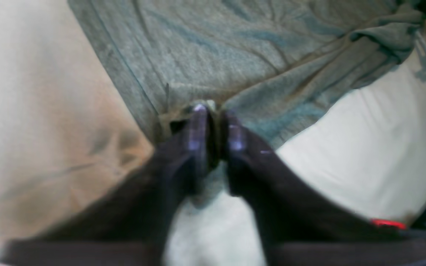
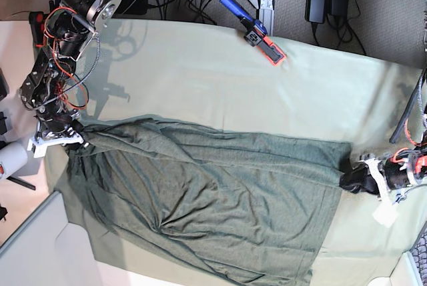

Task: Fold the T-shirt properly
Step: 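Keep dragging the held corners across the shirt toward the hem, then pull the held corners back toward the collar, stretching the shirt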

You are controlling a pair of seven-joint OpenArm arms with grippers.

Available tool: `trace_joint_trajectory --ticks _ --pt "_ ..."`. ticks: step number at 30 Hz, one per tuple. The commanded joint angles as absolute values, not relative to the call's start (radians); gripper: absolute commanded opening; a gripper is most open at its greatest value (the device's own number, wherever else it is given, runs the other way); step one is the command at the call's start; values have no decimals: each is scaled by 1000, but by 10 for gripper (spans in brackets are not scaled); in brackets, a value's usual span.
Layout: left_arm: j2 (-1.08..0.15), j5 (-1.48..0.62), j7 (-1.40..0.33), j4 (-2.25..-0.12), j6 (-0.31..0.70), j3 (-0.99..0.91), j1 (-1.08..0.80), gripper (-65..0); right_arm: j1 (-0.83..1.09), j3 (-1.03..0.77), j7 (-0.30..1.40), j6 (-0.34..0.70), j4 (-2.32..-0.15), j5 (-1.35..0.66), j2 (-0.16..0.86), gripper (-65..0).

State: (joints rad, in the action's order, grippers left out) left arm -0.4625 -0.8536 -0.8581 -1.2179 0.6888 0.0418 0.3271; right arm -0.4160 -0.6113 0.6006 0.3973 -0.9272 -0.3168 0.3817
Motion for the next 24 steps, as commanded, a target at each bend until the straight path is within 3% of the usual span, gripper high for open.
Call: trace_joint_trajectory --ticks 1,3,4,9,16,24 --pt "-476 -864 -817 -1231 698 35 354 -389 -442 -610 572 389 -940 -331 401 -506" --pt "-477 -829 -775 -1231 698 35 354 -312 -442 -610 573 389 -940 -338 402 -361" --pt "-477 -815 -760 -1231 698 35 355 -303 -442 -610 573 389 -940 -346 402 -328" --pt "-477 -807 -785 -1231 698 28 353 -303 -442 -619 600 390 -942 -399 402 -322" --pt "-486 -1158 -963 -1269 698 -151 274 -304 -406 -799 724 393 -1031 -514 406 -322" --pt "-479 -1201 -959 -1280 698 -225 125 -304 -290 -868 669 393 -1022 -555 413 -322"
